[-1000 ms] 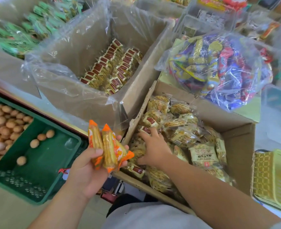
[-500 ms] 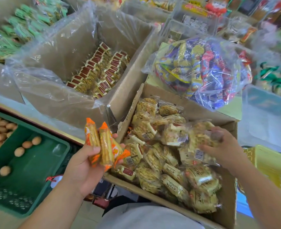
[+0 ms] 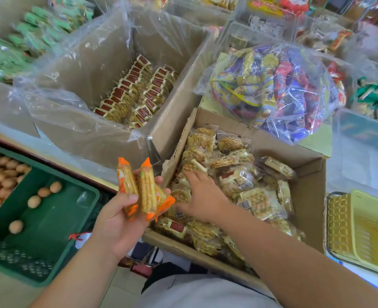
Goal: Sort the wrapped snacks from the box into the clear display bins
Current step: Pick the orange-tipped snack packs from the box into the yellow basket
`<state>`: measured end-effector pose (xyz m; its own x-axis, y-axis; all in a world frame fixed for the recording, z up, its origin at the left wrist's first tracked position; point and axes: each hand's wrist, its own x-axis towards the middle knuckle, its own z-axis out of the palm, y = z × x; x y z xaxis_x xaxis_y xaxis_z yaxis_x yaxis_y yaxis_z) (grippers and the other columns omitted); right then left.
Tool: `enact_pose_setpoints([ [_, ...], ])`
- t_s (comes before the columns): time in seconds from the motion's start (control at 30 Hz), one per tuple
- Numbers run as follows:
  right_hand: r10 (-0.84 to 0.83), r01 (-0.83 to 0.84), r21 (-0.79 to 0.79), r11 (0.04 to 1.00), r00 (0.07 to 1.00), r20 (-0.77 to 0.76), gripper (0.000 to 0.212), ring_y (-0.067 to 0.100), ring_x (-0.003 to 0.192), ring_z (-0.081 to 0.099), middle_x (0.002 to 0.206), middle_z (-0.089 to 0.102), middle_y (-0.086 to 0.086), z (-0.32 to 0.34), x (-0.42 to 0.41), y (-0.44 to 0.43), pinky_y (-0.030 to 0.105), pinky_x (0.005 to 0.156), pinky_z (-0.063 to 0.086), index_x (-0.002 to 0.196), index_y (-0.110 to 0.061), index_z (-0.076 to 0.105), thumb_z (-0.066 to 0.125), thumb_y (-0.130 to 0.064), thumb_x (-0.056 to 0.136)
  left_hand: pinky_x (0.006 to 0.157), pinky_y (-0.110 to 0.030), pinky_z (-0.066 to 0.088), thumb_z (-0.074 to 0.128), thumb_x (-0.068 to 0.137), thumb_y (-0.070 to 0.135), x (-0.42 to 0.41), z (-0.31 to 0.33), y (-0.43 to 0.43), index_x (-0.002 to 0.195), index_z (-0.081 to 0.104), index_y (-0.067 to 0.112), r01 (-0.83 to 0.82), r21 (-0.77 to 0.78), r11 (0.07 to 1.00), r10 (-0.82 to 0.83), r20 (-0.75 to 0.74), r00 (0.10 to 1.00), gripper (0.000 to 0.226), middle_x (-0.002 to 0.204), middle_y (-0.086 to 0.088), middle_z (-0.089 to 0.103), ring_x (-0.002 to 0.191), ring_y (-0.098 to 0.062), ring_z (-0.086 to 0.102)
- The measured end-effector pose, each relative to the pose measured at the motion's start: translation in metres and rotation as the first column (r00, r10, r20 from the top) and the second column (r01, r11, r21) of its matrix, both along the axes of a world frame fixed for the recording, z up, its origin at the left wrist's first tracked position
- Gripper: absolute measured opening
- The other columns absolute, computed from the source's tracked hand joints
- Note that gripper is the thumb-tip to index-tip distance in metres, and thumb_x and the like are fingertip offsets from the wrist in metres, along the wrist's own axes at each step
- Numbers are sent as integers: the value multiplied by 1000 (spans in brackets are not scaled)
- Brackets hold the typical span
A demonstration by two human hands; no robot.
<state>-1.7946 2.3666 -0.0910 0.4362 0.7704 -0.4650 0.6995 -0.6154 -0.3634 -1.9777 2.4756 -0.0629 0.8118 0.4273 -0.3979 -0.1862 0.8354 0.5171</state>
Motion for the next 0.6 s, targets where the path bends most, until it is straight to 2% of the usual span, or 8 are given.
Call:
enact_pose_setpoints([
  [0.07, -61, 58, -120, 991, 998, -23, 103, 34, 139, 41, 154, 38, 11, -20, -2, 10, 50, 109, 43, 157, -22, 18, 74, -59, 78, 89, -55, 56, 89, 58, 17, -1, -1, -1, 133, 58, 18, -2, -7, 1000, 2, 5, 1000, 81, 134, -26, 61, 122, -50, 60],
  [0.17, -81, 88, -124, 988, 995, 58, 77, 30, 116, 59, 135, 53, 6, -34, -5, 7, 46, 89, 55, 142, -23, 38, 76, -51, 80, 90, -55, 56, 90, 57, 16, -2, -4, -1, 135, 58, 17, -11, -11, 1000, 11, 3, 1000, 84, 135, -26, 61, 124, -51, 60],
  [0.27, -101, 101, -15, 995, 995, 14, 60, 18, 96, 62, 119, 55, -3, -21, 4, -6, 32, 72, 55, 126, -28, 49, 79, -44, 76, 91, -56, 55, 89, 59, 16, -3, -7, 0, 145, 50, 14, -18, -15, 1000, 18, -6, 1000, 95, 135, -26, 61, 125, -50, 59],
  [0.33, -178, 188, 120, 975, 980, -92, 44, 2, 81, 64, 104, 61, -13, 3, 21, -23, 21, 62, 56, 109, -38, 54, 80, -43, 74, 92, -56, 55, 89, 58, 17, -3, -8, 1, 147, 48, 13, -17, -24, 1000, 17, -3, 1000, 97, 136, -27, 61, 126, -51, 58],
  [0.4, -294, 345, 229, 910, 927, -232, 36, 2, 70, 71, 87, 70, -11, 31, 43, -48, 19, 53, 57, 95, -45, 54, 81, -40, 73, 92, -57, 55, 90, 58, 16, -2, -9, 2, 142, 52, 15, -11, -23, 1000, 11, 13, 1000, 93, 135, -26, 61, 125, -51, 59],
  [0.47, -420, 498, 281, 820, 858, -295, 33, 5, 67, 73, 88, 73, -19, 54, 71, -78, 22, 51, 58, 96, -41, 58, 83, -35, 75, 95, -58, 54, 90, 57, 15, -1, -11, 2, 139, 53, 15, -4, -25, 1000, 5, 26, 1000, 89, 135, -26, 61, 124, -52, 59],
  [0.53, -538, 587, 296, 753, 809, -236, 31, 8, 65, 72, 83, 74, -14, 68, 96, -106, 23, 53, 55, 99, -35, 62, 83, -35, 77, 95, -58, 54, 90, 58, 15, -2, -12, 3, 141, 51, 14, 1, -21, 1000, 0, 29, 1000, 92, 134, -26, 62, 124, -51, 60],
  [0.6, -666, 650, 255, 716, 745, -28, 41, 12, 73, 67, 85, 69, -6, 72, 115, -128, 30, 60, 51, 109, -28, 60, 84, -39, 77, 93, -58, 55, 90, 57, 16, -2, -12, 4, 141, 50, 14, -1, -16, 1000, 1, 22, 1000, 93, 132, -25, 64, 120, -48, 63],
])
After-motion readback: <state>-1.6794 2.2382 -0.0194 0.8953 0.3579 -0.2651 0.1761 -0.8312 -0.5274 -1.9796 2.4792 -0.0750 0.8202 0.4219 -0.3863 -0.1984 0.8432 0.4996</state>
